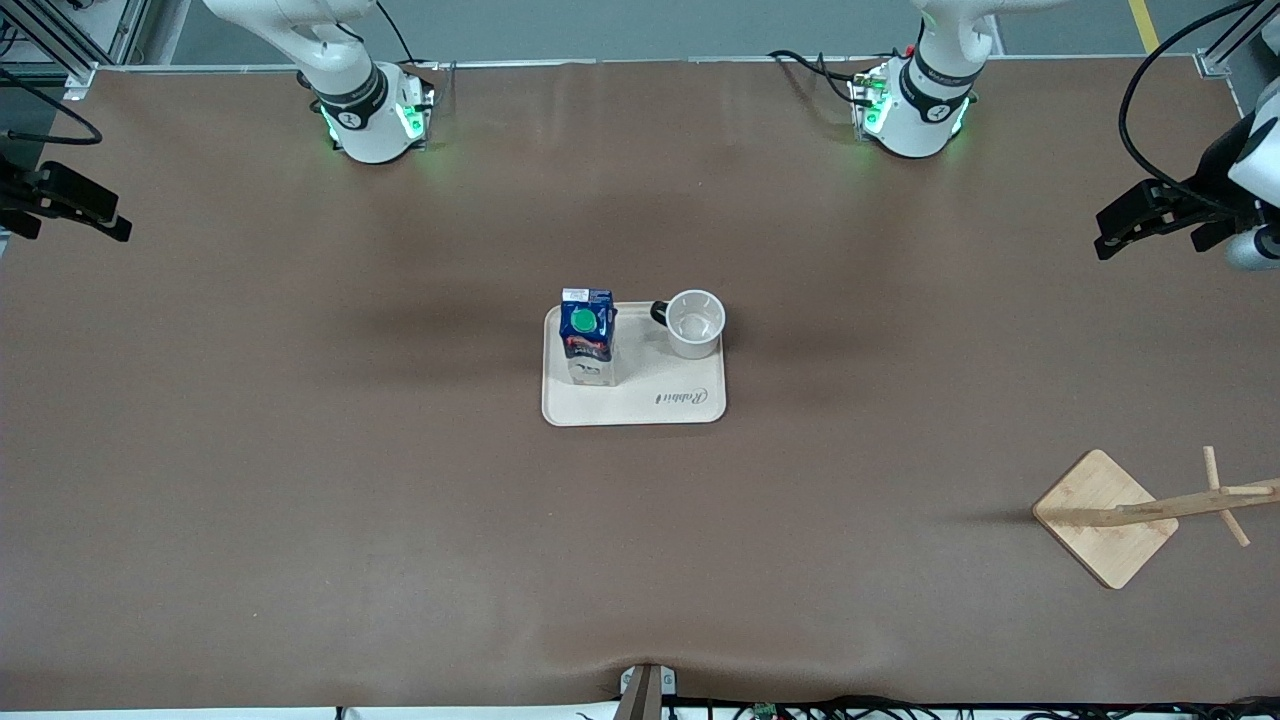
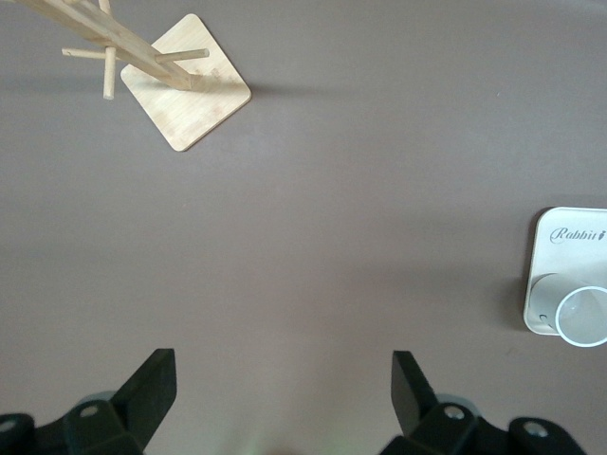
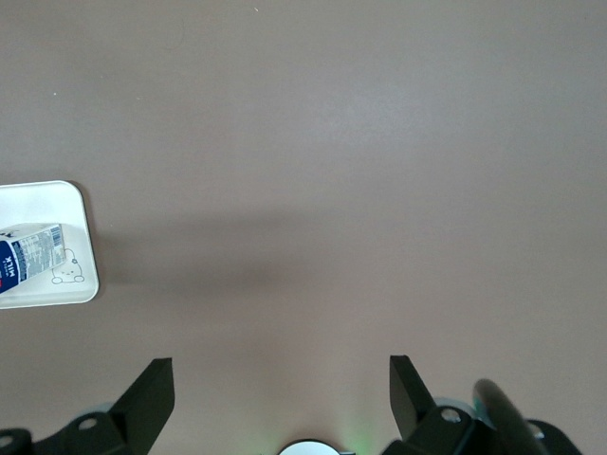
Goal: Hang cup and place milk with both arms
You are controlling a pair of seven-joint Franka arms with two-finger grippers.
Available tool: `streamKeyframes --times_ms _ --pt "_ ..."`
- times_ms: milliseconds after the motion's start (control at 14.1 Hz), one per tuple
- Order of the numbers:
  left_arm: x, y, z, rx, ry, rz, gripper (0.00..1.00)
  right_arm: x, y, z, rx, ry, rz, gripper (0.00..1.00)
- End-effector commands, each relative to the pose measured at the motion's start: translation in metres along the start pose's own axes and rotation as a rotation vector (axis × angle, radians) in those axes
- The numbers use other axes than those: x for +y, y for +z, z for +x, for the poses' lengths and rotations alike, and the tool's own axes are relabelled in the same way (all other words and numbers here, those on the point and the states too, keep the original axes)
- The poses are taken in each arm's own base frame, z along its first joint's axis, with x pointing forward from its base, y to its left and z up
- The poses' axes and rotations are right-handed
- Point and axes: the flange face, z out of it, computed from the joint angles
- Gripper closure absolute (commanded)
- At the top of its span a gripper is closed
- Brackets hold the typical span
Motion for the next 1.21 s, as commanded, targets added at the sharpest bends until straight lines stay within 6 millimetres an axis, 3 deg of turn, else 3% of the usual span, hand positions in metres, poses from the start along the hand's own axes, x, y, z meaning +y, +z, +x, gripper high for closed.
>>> streamKeyframes --times_ms 0,213,568,710,923,1135 --pt "0.011 0.001 0.007 -0.009 0.015 -0.008 0.00 0.003 -0.003 -0.003 0.001 -0.008 0.004 0.00" --pt "0.035 0.026 0.017 -0.054 0.055 -0.024 0.00 0.005 -0.003 -0.004 0.000 -0.005 0.005 0.00" --pt "0.127 0.077 0.019 -0.094 0.218 -0.029 0.00 0.004 -0.003 -0.004 -0.002 -0.005 0.006 0.00" --pt "0.170 0.096 0.011 -0.113 0.309 -0.028 0.00 0.004 -0.003 -0.004 -0.002 -0.004 0.006 0.00" --pt "0.238 0.140 -0.012 -0.148 0.422 -0.018 0.00 0.004 -0.003 -0.004 -0.002 -0.004 0.008 0.00" --pt "0.277 0.193 -0.036 -0.141 0.487 -0.014 0.00 0.003 -0.003 -0.004 -0.002 -0.004 0.009 0.00"
